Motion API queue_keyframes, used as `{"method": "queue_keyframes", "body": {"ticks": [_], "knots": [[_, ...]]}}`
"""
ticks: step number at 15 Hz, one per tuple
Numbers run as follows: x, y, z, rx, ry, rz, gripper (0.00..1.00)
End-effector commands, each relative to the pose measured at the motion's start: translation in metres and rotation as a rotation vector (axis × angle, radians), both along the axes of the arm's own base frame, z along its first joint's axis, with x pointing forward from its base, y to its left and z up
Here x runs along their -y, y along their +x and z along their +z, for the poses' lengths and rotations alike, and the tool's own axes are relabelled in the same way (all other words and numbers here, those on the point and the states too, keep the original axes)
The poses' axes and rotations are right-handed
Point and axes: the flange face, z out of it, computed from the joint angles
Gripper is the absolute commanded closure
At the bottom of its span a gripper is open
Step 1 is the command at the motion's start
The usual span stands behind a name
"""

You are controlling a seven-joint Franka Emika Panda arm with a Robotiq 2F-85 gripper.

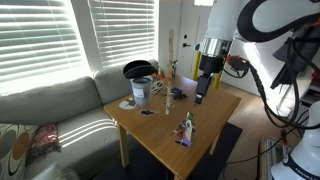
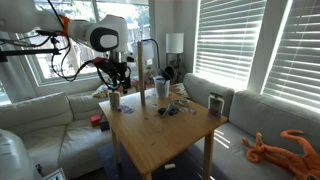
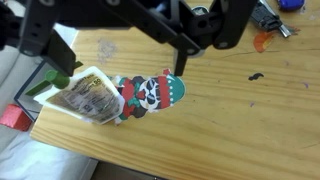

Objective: Pick up the black object and put it near the bottom right corner of the table

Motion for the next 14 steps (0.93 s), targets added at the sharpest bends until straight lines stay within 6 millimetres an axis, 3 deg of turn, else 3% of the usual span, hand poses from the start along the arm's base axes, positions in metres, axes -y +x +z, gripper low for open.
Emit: {"method": "queue_keyframes", "body": {"ticks": [1, 9, 14], "knots": [[0.0, 0.0, 0.001, -0.001, 0.0, 0.0, 0.0], [0.0, 0.0, 0.001, -0.001, 0.0, 0.0, 0.0], [0.024, -0.032, -0.009, -0.063, -0.235, 0.13, 0.0]]}}
